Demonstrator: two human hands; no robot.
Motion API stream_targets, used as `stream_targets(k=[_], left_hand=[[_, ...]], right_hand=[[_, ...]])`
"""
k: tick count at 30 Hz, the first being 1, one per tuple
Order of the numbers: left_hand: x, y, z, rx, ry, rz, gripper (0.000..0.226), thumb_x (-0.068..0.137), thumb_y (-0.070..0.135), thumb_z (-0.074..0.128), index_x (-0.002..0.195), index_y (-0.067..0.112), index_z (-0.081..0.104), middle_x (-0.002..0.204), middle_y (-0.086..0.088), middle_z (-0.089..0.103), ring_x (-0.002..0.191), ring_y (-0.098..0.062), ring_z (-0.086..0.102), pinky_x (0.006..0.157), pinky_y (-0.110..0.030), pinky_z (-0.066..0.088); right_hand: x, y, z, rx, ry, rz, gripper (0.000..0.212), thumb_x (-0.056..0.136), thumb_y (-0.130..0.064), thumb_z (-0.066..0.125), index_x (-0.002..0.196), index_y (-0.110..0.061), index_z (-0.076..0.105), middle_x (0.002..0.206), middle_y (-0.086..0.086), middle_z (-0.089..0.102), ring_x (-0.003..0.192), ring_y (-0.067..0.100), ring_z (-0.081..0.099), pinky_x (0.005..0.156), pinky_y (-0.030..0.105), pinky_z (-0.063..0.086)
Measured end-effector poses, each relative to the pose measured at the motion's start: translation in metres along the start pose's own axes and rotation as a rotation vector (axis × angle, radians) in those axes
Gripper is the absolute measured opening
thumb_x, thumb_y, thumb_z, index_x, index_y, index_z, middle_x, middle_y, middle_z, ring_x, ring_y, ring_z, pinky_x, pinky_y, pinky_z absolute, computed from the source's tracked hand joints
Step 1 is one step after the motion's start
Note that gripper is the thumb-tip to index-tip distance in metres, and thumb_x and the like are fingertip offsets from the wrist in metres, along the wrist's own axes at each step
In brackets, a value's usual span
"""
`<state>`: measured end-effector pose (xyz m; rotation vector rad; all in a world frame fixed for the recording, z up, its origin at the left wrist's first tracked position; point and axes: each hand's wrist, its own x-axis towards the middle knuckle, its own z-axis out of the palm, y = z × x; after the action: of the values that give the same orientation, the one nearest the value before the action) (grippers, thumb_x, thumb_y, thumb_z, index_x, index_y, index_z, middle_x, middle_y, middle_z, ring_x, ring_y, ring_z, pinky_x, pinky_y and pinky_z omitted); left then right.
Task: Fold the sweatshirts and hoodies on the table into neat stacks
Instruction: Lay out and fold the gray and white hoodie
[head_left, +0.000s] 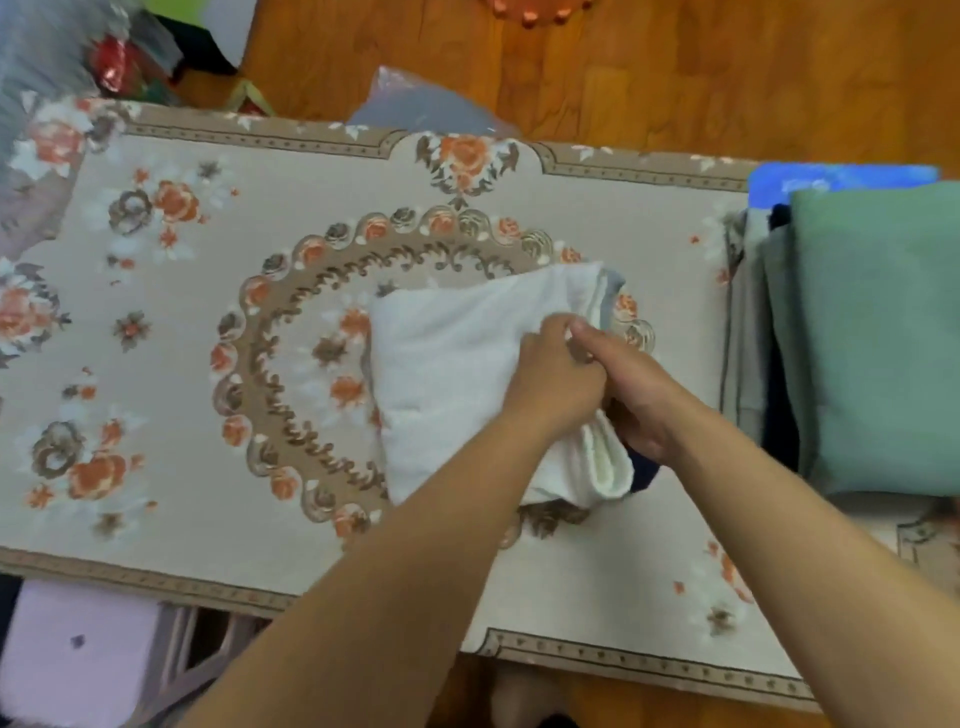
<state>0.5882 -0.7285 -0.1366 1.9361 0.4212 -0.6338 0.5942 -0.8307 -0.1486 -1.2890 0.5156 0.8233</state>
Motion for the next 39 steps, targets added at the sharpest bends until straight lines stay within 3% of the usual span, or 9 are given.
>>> stream_targets(k=[3, 6, 10, 15, 21, 25, 31, 36, 39], left_hand=[[-0.01, -0.032, 0.008, -0.142, -0.118, -0.032, 0.039, 0.099, 0.025, 0.054, 0.138, 0.028, 0.057, 0.126, 0.01, 0.065, 0.118, -0.011, 0.061, 0.096, -0.026, 0.05], [-0.038, -0.078, -0.019, -0.081, 0.213, 0.07, 0.044, 0.099, 0.011, 0.056, 0.141, 0.024, 0.056, 0.139, 0.008, 0.057, 0.126, -0.008, 0.052, 0.11, -0.026, 0.041], [-0.054, -0.138, -0.041, 0.402, 0.337, 0.047, 0.052, 0.104, 0.034, 0.045, 0.155, 0.03, 0.037, 0.164, -0.004, 0.027, 0.152, -0.021, 0.017, 0.126, -0.042, 0.017], [-0.042, -0.173, -0.015, 0.934, 0.188, 0.084, 0.066, 0.102, 0.059, 0.018, 0.162, 0.042, 0.0, 0.17, -0.009, -0.019, 0.154, -0.034, -0.024, 0.125, -0.057, -0.008], [-0.031, -0.179, 0.001, 0.969, 0.243, 0.065, 0.067, 0.099, 0.061, 0.021, 0.162, 0.041, 0.013, 0.171, -0.015, -0.004, 0.156, -0.04, -0.011, 0.122, -0.066, 0.003], [-0.047, -0.179, -0.011, 0.768, 0.34, 0.147, 0.063, 0.103, 0.057, 0.033, 0.162, 0.041, 0.017, 0.171, -0.011, -0.004, 0.157, -0.034, -0.008, 0.124, -0.06, 0.006], [-0.058, -0.19, -0.018, -0.402, 0.426, -0.435, 0.109, 0.067, 0.069, 0.08, 0.153, 0.035, 0.022, 0.151, 0.001, 0.043, 0.134, -0.026, 0.048, 0.109, -0.049, 0.047], [-0.037, -0.194, -0.074, -0.296, 0.274, -0.461, 0.088, 0.066, 0.045, 0.091, 0.137, 0.023, 0.045, 0.129, 0.002, 0.06, 0.113, -0.027, 0.063, 0.083, -0.041, 0.059], [-0.012, -0.181, -0.127, -0.224, 0.521, -0.381, 0.065, 0.083, 0.023, 0.082, 0.138, 0.021, 0.047, 0.121, 0.001, 0.054, 0.105, -0.026, 0.06, 0.082, -0.034, 0.053]], right_hand=[[0.024, 0.025, -0.015, -0.3, 0.193, -0.067, 0.028, 0.093, -0.051, 0.064, 0.114, -0.032, 0.065, 0.107, -0.009, 0.074, 0.096, 0.01, 0.071, 0.075, 0.025, 0.054], [0.036, 0.037, -0.014, -0.592, 0.345, -0.205, 0.035, 0.093, -0.04, 0.063, 0.124, -0.026, 0.058, 0.116, -0.006, 0.067, 0.103, 0.018, 0.063, 0.083, 0.036, 0.05], [0.04, 0.026, -0.012, -0.639, 0.408, -0.436, 0.031, 0.098, -0.036, 0.055, 0.127, -0.026, 0.054, 0.106, -0.011, 0.063, 0.093, 0.012, 0.058, 0.076, 0.032, 0.046], [0.057, 0.034, -0.041, -1.032, 0.61, -0.155, 0.057, 0.095, -0.041, 0.055, 0.144, -0.015, 0.041, 0.138, 0.011, 0.05, 0.123, 0.035, 0.049, 0.095, 0.043, 0.044], [0.061, 0.034, 0.014, -1.518, 0.406, -0.954, 0.064, 0.099, -0.031, 0.047, 0.158, -0.015, 0.028, 0.166, 0.017, 0.014, 0.153, 0.04, 0.005, 0.125, 0.055, 0.005], [0.109, 0.021, -0.014, -1.841, 0.113, -0.503, 0.067, 0.104, -0.056, 0.016, 0.161, -0.028, -0.003, 0.169, 0.005, -0.009, 0.154, 0.031, -0.015, 0.124, 0.052, -0.01], [0.152, -0.031, -0.019, -1.89, -0.027, -0.409, 0.094, 0.09, -0.072, 0.046, 0.162, -0.027, 0.005, 0.169, 0.0, 0.012, 0.155, 0.027, 0.008, 0.124, 0.056, 0.001], [0.133, -0.024, -0.018, -1.77, 0.145, -0.226, 0.079, 0.081, -0.072, 0.057, 0.139, -0.019, 0.045, 0.134, 0.01, 0.058, 0.125, 0.034, 0.052, 0.106, 0.05, 0.036], [0.089, 0.003, -0.029, -1.487, 0.183, 0.017, 0.073, 0.081, -0.069, 0.064, 0.13, -0.016, 0.051, 0.124, 0.01, 0.064, 0.11, 0.032, 0.061, 0.088, 0.041, 0.046]])
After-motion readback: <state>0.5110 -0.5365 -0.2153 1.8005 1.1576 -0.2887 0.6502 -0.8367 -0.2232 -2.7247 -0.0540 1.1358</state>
